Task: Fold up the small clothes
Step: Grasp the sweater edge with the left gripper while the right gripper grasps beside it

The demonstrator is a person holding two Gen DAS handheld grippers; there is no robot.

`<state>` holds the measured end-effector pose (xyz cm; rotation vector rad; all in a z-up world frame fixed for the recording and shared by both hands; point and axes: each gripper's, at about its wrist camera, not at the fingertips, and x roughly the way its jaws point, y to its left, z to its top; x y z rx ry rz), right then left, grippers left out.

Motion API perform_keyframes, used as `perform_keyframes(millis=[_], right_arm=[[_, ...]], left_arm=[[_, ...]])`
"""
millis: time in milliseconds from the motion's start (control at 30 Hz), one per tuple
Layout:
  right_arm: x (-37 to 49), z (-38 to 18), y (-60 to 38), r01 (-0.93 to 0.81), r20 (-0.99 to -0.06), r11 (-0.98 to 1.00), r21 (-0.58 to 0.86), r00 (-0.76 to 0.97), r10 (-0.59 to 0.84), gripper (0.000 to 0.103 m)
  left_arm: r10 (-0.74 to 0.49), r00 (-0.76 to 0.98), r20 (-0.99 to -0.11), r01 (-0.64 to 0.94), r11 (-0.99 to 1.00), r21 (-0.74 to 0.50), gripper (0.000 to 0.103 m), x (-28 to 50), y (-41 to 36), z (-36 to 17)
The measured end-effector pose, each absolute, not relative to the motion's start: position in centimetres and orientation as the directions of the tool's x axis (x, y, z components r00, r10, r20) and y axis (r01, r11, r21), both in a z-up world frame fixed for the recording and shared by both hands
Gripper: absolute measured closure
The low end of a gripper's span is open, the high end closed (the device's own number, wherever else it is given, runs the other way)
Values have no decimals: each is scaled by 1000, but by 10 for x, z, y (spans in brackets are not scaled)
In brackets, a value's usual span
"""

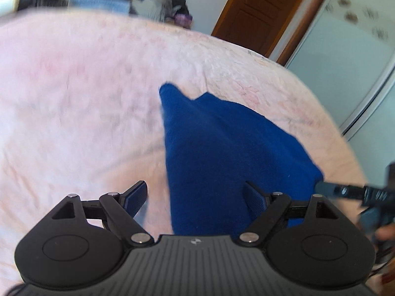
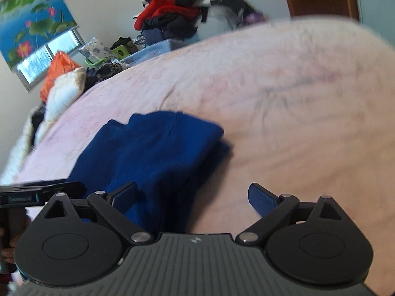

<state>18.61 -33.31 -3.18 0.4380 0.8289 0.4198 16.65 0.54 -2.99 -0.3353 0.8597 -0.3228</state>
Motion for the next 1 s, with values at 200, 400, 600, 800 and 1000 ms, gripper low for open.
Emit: perform_keyframes(millis=[200, 400, 600, 800, 1000], right_arm=[[199, -42, -314, -307, -508, 715, 629, 535, 676, 5], [221, -46, -286, -338, -450, 664, 667, 527, 721, 6], [222, -44, -281, -339, -464, 689, 641, 544, 699, 26], [222, -52, -291, -290, -466, 685, 669, 554, 690, 64], [212, -20, -271, -379, -443, 741, 554, 619, 648, 71]], left_arm=[[-545, 564, -620, 214, 822, -528, 18, 175, 4, -43], [-543, 575, -611, 250, 829, -501, 19, 177, -9, -46], [-506, 598, -621, 252, 854, -454, 58, 171, -7, -44], [-467, 641, -609, 265, 880, -395, 74, 164, -13, -34], [-393, 719, -573, 301, 919, -253, 77, 154, -25, -5]])
